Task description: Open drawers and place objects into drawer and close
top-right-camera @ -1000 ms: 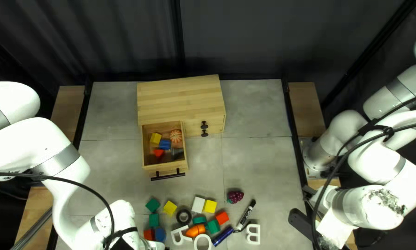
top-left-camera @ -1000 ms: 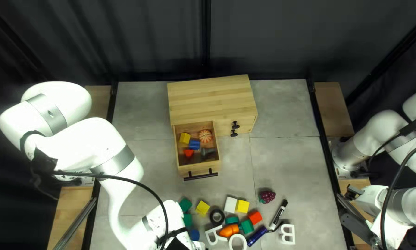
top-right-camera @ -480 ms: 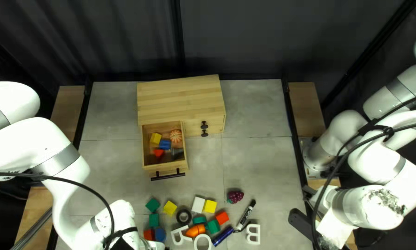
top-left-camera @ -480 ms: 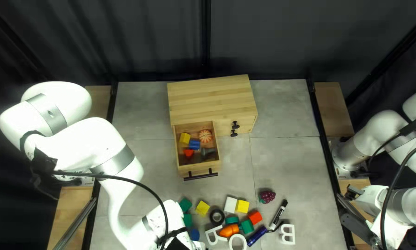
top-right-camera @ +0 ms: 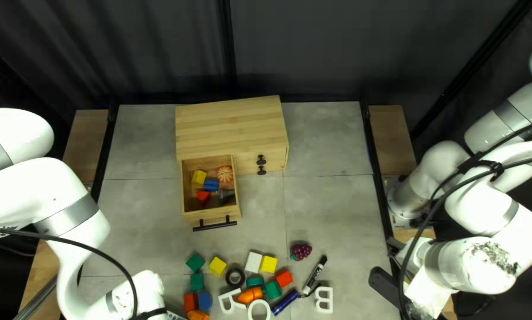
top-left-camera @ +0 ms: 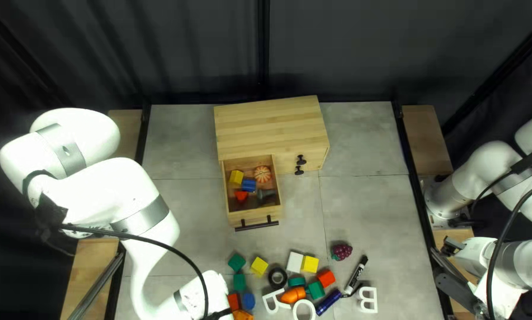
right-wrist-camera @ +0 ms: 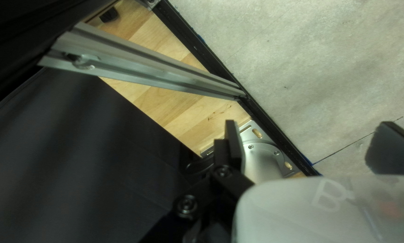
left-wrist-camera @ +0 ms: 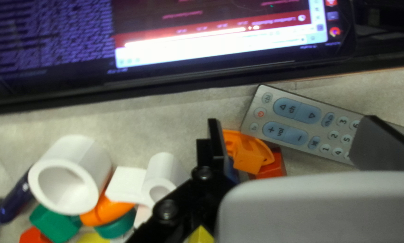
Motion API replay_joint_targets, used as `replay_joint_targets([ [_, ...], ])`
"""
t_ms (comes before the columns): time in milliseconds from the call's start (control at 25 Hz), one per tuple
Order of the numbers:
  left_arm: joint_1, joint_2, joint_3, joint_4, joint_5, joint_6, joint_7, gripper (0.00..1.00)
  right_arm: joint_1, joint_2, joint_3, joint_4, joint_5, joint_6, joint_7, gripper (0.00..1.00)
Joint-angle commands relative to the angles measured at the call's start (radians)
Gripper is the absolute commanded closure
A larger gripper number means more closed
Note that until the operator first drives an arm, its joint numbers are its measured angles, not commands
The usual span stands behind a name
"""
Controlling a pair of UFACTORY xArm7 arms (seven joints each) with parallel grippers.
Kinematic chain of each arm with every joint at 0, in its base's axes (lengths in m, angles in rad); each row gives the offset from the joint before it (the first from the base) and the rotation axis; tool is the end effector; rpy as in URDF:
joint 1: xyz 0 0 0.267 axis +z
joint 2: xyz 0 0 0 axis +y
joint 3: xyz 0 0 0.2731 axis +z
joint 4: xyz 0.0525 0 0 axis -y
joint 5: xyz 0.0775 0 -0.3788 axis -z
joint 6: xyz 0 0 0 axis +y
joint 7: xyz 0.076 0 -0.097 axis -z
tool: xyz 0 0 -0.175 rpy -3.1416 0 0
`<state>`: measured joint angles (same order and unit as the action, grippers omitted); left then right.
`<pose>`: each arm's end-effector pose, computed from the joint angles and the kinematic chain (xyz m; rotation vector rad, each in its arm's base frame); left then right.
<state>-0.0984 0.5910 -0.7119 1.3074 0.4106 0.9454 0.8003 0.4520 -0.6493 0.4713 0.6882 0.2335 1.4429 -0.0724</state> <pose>0.4054 -0.3868 0.0141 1.9281 -2.4118 -0.0840 0.1746 0.2592 0.2010 2.7707 1.2375 -0.1849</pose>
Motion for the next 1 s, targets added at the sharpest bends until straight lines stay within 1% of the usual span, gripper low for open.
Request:
replay_joint_targets([
  [40, -0.01, 0.011, 0.012, 0.009, 0.012, 0.021, 0.0, 0.0, 0.0, 0.0, 0.0, 0.0, 0.0, 0.0, 0.0, 0.0],
  [280, -0.048, 0.043, 0.042, 0.077, 0.042, 0.094, -0.006, 0.0, 0.0, 0.0, 0.0, 0.0, 0.0, 0.0, 0.0, 0.0],
  [480, -0.061, 0.05, 0.059, 0.119, 0.063, 0.142, 0.002, 0.0, 0.0, 0.0, 0.0, 0.0, 0.0, 0.0, 0.0, 0.0],
  [840, -0.082, 0.062, 0.089, 0.115, 0.108, 0.138, -0.025, 0.0, 0.0, 0.0, 0.0, 0.0, 0.0, 0.0, 0.0, 0.0],
  [1000, -0.098, 0.086, 0.096, 0.154, 0.101, 0.188, -0.025, 0.0, 0.0, 0.0, 0.0, 0.0, 0.0, 0.0, 0.0, 0.0],
])
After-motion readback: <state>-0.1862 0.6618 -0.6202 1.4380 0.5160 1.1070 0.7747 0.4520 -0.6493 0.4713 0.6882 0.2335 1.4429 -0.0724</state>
